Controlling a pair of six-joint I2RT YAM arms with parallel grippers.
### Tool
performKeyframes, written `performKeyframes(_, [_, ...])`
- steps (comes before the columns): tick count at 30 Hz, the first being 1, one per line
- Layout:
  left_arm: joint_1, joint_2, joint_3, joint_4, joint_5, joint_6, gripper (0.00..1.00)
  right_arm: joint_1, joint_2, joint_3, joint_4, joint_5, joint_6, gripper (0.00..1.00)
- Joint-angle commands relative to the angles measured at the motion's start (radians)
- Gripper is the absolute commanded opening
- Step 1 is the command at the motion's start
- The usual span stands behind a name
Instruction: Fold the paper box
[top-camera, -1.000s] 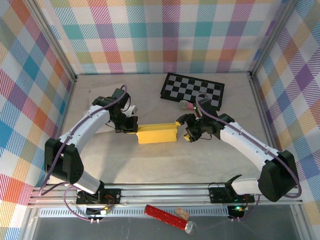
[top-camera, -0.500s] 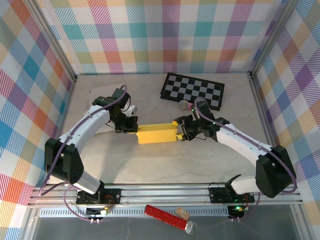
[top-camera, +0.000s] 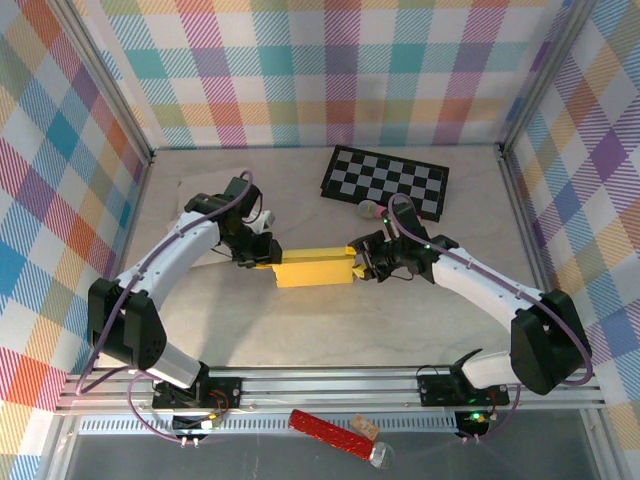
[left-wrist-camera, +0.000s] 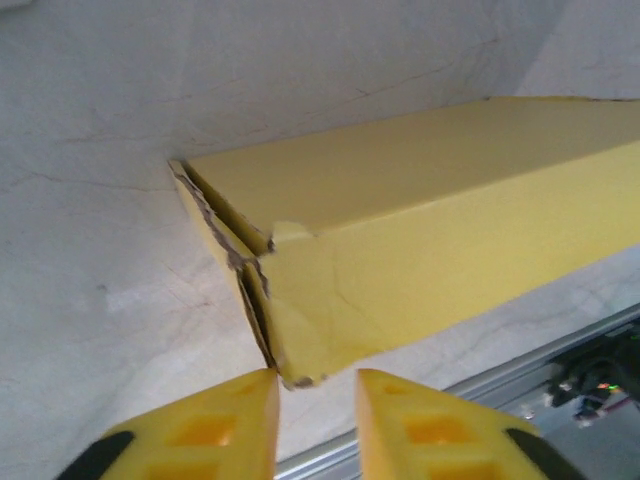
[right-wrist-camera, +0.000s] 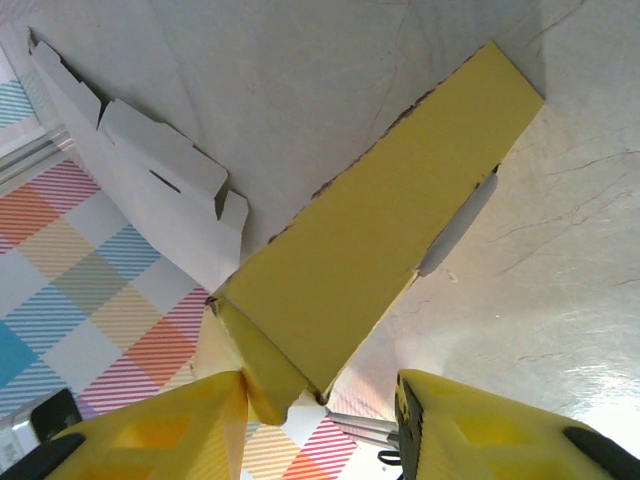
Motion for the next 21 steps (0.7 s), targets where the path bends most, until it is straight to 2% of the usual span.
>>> performKeyframes(1, [-0.003, -0.070, -0.001, 0.015, 0.050, -0.087, 0.35, 0.006, 0.028, -0.037, -0.108, 0.022, -0.022, 0.43])
performKeyframes(5, [0.015, -0.110, -0.007, 0.049, 0.054, -0.184, 0.43, 0.006, 0.036, -0.029, -0.124, 0.027, -0.030, 0.42])
performKeyframes(12, [0.069, -0.070, -0.030, 0.053, 0.049, -0.191, 0.42, 0.006, 0.045, -0.023, -0.147, 0.028, -0.040, 0.40])
performKeyframes(17, [0.073, -0.041, -0.042, 0.072, 0.040, -0.166, 0.41, 0.006, 0.049, -0.017, -0.150, 0.029, -0.042, 0.40])
performKeyframes(21, [0.073, -0.026, -0.066, 0.093, 0.042, -0.160, 0.36, 0.006, 0.049, -0.018, -0.153, 0.031, -0.042, 0.40])
